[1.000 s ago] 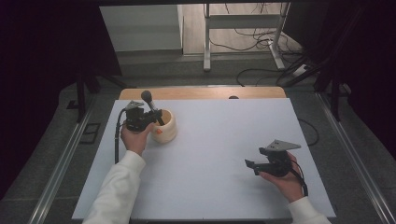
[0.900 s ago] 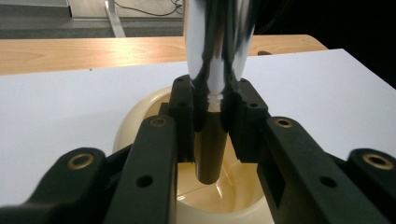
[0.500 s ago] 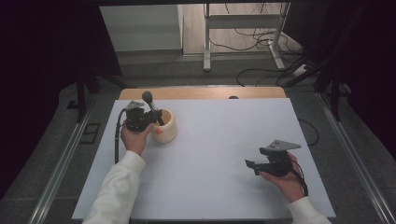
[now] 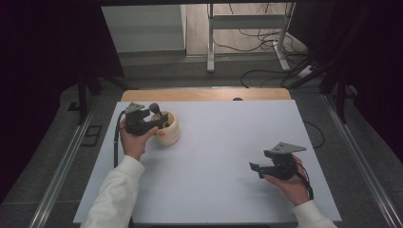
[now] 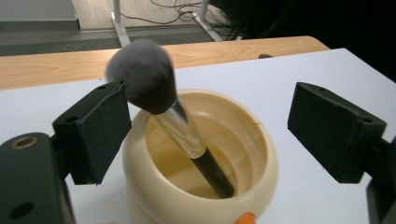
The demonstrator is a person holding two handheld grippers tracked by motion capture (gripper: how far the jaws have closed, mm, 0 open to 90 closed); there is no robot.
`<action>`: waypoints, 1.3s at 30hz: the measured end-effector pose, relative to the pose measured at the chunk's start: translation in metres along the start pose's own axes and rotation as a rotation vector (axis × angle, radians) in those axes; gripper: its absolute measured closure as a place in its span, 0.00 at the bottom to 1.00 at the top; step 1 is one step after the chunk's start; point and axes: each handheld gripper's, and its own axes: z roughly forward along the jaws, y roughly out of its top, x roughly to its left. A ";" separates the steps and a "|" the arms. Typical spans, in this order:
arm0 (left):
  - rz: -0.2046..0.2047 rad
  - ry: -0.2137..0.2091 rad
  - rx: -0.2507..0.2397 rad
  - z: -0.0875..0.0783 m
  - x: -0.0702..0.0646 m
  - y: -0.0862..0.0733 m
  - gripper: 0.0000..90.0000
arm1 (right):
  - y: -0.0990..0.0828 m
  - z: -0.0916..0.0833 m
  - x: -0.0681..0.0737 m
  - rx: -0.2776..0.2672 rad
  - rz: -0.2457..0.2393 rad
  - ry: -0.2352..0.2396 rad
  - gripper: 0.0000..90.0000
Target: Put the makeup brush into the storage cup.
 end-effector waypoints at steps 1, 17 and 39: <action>0.002 -0.004 -0.001 -0.001 -0.001 0.000 0.15 | 0.000 0.000 0.000 0.001 0.000 0.000 0.24; 0.034 -0.054 0.056 -0.017 -0.004 -0.008 0.09 | 0.000 -0.001 -0.002 -0.006 0.008 0.003 0.23; 0.093 -0.122 0.109 -0.052 -0.010 -0.034 0.07 | -0.002 -0.006 -0.005 -0.024 0.026 0.016 0.19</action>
